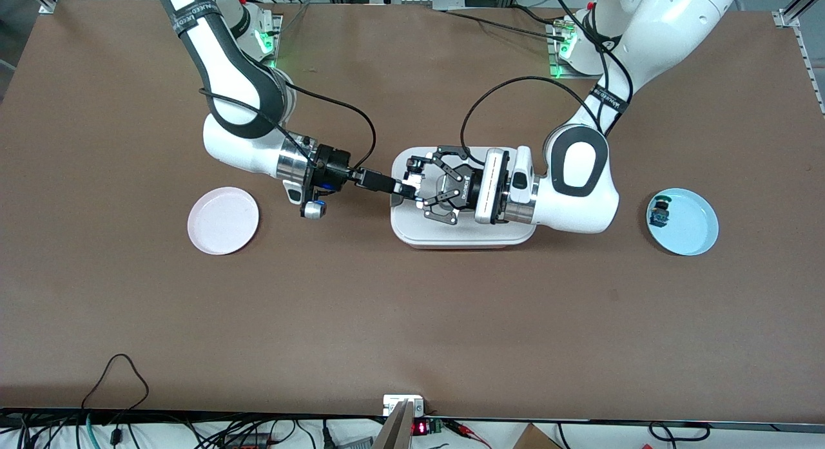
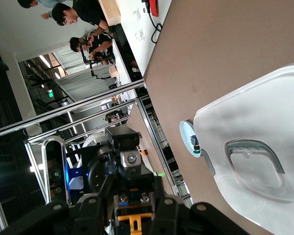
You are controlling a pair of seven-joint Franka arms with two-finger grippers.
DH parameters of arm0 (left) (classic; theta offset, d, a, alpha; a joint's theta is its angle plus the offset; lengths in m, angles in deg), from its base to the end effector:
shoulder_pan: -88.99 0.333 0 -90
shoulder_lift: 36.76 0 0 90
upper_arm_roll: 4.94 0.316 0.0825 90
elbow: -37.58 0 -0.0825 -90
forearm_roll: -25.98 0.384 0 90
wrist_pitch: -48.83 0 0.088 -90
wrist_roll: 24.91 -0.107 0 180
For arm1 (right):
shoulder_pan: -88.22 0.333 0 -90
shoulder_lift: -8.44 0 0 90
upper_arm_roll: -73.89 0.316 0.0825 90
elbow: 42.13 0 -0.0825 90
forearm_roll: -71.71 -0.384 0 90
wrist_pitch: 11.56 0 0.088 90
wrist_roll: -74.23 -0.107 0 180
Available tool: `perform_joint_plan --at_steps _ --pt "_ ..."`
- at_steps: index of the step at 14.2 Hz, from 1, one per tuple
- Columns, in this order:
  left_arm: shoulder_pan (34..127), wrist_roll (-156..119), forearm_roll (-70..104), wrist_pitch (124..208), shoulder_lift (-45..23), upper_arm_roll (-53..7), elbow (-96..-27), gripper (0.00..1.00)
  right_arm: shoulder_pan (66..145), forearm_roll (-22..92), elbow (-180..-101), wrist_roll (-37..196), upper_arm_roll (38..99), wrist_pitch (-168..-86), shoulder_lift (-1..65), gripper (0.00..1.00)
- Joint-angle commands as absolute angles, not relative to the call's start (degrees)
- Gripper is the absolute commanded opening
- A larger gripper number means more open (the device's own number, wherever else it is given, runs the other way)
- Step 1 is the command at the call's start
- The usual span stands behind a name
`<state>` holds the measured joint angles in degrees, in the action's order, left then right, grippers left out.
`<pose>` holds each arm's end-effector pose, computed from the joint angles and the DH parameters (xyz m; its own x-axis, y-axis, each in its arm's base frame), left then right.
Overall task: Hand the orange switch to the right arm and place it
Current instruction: 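Grasp the switch with the right gripper while the left gripper opens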
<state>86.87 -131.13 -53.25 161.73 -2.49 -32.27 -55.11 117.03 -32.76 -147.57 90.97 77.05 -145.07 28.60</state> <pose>0.6022 -0.3504 0.3529 0.2545 -0.1657 0.9528 -0.9446 0.1684 0.2816 0.5535 0.3614 0.3688 0.9076 -0.2663 -0.3246 -0.3727 -0.1548 -0.9150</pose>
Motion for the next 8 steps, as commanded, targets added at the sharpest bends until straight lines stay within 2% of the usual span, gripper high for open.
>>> perform_joint_plan --at_steps 1,2,8 --pt "86.79 -132.48 -55.23 161.68 -2.22 -32.36 -54.17 0.66 117.58 -33.67 -148.39 91.81 76.7 -145.95 27.52 0.0" --pt "86.79 -132.66 -55.23 161.68 -2.22 -32.36 -54.17 1.0 117.49 -33.59 -148.22 91.64 76.44 -145.86 27.52 0.0" --pt "87.49 -129.33 -54.53 161.59 -3.27 -32.36 -54.17 1.0 116.79 -33.15 -147.95 91.28 76.35 -145.51 27.52 0.0"
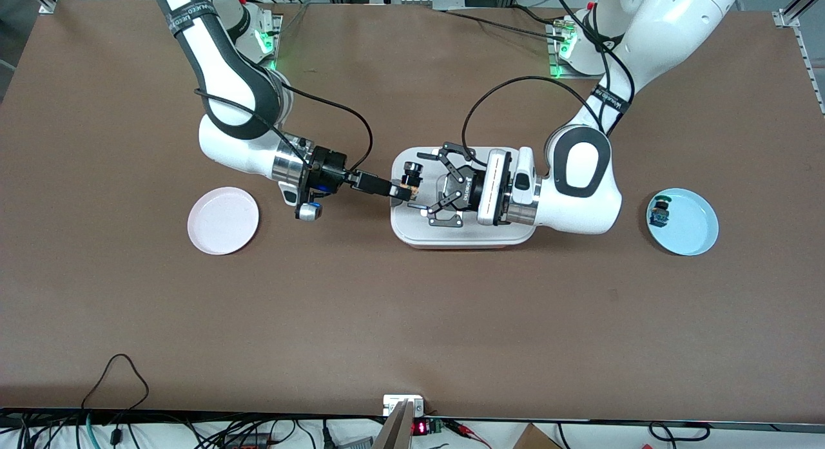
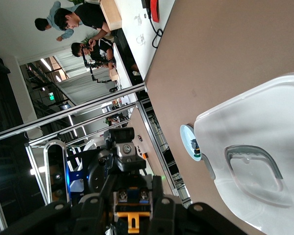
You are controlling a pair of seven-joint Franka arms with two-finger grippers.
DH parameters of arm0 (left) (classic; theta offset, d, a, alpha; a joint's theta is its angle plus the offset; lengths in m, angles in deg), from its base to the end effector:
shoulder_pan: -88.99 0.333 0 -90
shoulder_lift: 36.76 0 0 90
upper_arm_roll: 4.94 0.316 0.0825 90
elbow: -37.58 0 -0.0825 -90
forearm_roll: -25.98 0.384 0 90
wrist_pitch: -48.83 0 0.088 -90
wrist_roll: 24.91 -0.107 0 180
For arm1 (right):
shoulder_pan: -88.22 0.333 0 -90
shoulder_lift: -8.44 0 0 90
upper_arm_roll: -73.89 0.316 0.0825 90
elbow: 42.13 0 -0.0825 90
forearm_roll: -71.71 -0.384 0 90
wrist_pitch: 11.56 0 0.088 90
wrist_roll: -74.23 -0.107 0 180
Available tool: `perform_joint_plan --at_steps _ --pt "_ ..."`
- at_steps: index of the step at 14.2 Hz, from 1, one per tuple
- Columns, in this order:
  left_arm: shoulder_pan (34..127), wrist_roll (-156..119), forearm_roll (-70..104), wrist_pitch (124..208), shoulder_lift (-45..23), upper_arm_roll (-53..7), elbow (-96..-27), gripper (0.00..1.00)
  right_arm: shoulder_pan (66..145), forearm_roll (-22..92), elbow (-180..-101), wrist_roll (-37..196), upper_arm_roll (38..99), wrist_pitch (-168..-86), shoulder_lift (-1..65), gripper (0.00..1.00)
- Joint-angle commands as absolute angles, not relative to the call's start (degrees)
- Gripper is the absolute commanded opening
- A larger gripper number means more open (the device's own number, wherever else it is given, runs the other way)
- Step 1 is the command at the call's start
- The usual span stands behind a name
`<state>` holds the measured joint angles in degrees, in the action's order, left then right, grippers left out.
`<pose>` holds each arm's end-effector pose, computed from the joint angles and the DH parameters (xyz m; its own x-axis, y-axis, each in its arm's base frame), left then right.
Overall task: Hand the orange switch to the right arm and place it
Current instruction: 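Grasp the switch with the right gripper while the left gripper opens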
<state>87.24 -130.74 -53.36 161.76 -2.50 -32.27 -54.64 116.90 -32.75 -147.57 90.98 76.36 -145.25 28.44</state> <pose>0.6067 -0.3464 0.3567 0.2564 -0.1600 0.9532 -0.9464 0.1591 0.2812 0.5584 0.3536 0.3703 0.9048 -0.2821 -0.3190 -0.3706 -0.1529 -0.9161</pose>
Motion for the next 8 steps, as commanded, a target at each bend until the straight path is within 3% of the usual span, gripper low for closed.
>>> perform_joint_plan --at_steps 1,8 --pt "87.58 -128.36 -54.27 161.59 -3.36 -32.36 -54.17 1.0 116.44 -32.89 -147.86 91.2 76.35 -145.25 27.52 0.0" --pt "89.86 -112.92 -41.03 158.88 -6.96 -31.83 -52.25 1.0 106.35 -17.71 -146.46 85.93 76.26 -131.99 27.6 0.0"
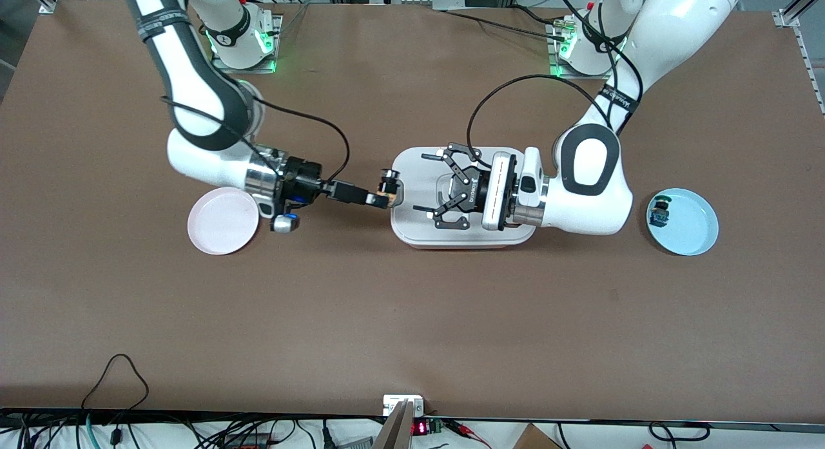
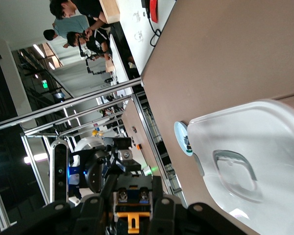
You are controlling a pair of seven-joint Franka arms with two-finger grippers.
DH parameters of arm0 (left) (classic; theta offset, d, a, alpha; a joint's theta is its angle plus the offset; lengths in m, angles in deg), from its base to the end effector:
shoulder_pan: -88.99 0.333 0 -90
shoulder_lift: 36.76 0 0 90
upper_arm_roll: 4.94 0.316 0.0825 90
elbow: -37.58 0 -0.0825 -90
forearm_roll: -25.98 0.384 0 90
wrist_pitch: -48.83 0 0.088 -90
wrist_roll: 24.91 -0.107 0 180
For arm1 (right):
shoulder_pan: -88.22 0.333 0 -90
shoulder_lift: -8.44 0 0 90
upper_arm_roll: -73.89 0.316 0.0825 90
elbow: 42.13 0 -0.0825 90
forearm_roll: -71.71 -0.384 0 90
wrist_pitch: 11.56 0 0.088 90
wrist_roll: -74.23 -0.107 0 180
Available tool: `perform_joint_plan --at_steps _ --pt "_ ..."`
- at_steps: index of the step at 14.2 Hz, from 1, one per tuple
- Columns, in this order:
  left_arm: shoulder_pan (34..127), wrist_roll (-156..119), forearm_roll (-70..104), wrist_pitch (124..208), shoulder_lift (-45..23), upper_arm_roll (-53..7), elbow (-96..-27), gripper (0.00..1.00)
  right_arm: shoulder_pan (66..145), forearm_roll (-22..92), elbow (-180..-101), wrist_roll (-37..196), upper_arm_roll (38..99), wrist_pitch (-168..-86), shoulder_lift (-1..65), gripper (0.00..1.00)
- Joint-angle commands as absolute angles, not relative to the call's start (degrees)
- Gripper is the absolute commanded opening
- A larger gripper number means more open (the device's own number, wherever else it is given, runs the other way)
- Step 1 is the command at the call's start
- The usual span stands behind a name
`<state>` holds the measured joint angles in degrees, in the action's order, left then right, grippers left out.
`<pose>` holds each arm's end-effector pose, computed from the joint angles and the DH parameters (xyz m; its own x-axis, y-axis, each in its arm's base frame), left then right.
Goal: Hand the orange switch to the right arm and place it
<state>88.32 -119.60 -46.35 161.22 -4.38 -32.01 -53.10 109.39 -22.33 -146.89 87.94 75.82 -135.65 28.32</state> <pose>0.6150 -0.3309 0.3819 0.3247 -0.2703 0.9064 -0.9202 0.1311 0.3687 0.5913 0.2928 0.3790 0.9304 -0.2098 -0.3006 -0.3423 -0.2034 -0.9173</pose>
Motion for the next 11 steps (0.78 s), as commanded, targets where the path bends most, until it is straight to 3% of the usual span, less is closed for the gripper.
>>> perform_joint_plan --at_steps 1,7,11 --pt "90.13 -109.66 -37.51 156.96 -6.96 -31.83 -50.85 1.0 104.76 -14.11 -146.19 85.92 76.26 -130.06 27.6 0.0" --pt "93.73 -92.34 -13.88 146.41 -8.02 -31.74 -45.22 1.0 91.76 20.06 -139.7 87.06 76.26 -115.38 29.09 0.0" --pt "96.36 -83.28 0.8 139.72 -7.93 -31.66 -41.44 1.0 87.53 43.45 -140.21 93.9 76.26 -116.84 29.62 0.0"
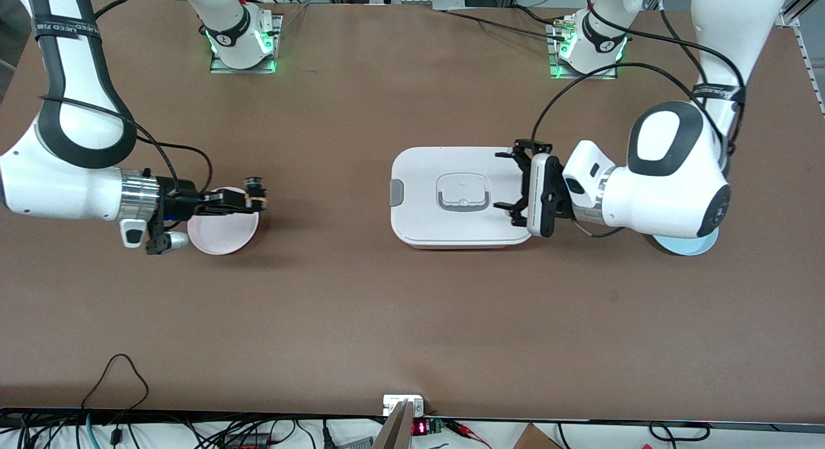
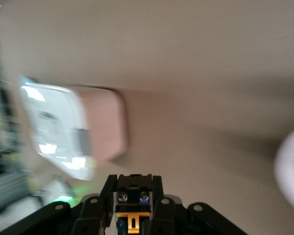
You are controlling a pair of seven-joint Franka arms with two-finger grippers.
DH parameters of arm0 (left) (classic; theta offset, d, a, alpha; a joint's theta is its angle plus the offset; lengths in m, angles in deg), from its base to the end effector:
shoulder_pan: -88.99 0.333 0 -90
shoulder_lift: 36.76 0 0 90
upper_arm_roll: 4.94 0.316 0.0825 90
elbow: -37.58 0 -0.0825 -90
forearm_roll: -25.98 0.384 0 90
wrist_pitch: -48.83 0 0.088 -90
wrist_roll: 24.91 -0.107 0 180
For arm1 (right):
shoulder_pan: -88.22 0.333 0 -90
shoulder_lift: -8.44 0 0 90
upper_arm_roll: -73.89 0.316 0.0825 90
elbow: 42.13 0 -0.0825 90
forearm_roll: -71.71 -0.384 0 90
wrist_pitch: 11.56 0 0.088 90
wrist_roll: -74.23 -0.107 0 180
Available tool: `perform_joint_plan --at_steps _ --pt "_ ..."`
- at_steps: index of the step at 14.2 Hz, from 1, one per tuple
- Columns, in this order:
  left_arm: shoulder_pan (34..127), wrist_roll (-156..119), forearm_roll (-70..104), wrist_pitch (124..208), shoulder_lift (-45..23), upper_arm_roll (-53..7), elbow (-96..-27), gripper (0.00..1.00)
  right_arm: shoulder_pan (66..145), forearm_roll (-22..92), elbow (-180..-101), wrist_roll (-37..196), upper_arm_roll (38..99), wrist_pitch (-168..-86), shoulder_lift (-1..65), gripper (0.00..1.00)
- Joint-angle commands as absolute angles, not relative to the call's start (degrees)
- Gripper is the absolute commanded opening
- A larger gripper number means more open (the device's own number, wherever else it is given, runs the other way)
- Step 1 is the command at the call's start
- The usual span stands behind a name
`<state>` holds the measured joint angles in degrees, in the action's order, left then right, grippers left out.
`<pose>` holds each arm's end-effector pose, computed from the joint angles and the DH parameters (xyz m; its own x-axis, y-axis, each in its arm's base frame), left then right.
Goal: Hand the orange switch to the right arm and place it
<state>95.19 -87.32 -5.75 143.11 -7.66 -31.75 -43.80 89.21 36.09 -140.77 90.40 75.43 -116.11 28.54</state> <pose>0.6299 -0.2317 0.4393 0.3681 -0.7939 0.4840 -0.8443 -0.0674 0.5316 0.6263 0.0737 0.3777 0.9828 0.1290 -0.1319 0.0295 -0.8157 -0.5778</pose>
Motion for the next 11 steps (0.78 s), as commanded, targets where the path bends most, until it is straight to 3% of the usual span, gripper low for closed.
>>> perform_joint_plan --at_steps 1,7,11 --pt "96.63 -81.96 5.19 138.93 -8.02 -31.66 -40.56 1.0 86.91 47.67 -141.35 95.31 76.26 -119.64 29.89 0.0" --pt "97.16 -69.41 30.51 134.18 -8.02 -31.83 -34.14 1.0 88.83 57.64 -157.07 96.39 76.17 -148.72 30.76 0.0" --pt "96.46 -61.65 39.23 125.94 -8.1 -32.1 -28.52 1.0 89.19 57.64 -164.28 96.29 76.17 -159.02 32.26 0.0"
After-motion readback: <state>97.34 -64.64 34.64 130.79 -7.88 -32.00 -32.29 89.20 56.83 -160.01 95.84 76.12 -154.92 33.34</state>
